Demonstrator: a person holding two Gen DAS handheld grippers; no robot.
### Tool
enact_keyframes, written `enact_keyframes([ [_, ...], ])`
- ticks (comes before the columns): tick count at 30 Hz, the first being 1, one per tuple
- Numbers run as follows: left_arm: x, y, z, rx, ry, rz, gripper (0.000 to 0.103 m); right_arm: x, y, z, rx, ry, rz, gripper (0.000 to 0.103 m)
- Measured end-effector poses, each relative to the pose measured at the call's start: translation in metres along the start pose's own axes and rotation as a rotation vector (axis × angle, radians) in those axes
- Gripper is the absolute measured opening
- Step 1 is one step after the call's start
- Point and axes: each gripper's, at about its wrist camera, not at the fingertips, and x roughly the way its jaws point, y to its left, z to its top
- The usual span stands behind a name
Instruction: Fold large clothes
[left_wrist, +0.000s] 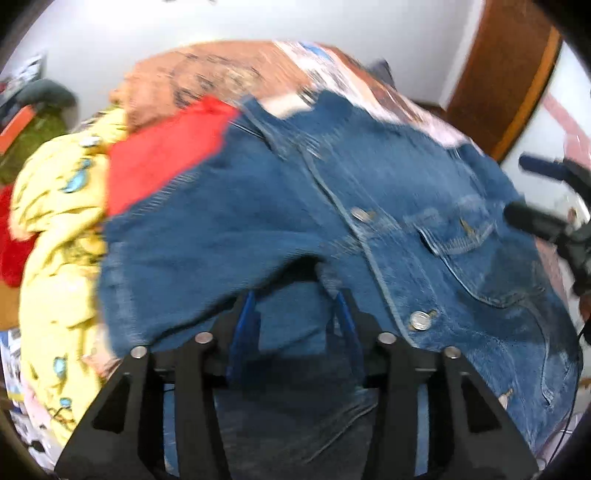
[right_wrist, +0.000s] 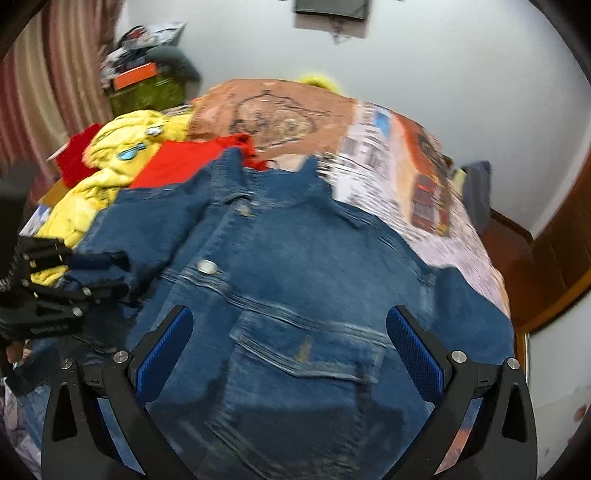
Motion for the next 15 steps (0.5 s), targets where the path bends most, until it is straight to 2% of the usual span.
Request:
enact_keyframes([
  [4, -0.037, 0.045, -0.004, -0.065, -0.098, 0.104, 0.052, 0.009, 0.033, 0.020, -0.073, 0.002, 0.064, 0.103],
  [7, -0.055, 0.080, -0.012, -0.114, -0.133, 0.172, 0.053, 0.019, 0.067, 0.034, -0.147, 0.008, 0.114, 0.103],
  [15, -0.072, 0.155, -0.048, -0.232, -0.124, 0.266, 0.053, 0.063, 0.162, 0.054, -0.358, 0.101, 0.231, 0.103],
])
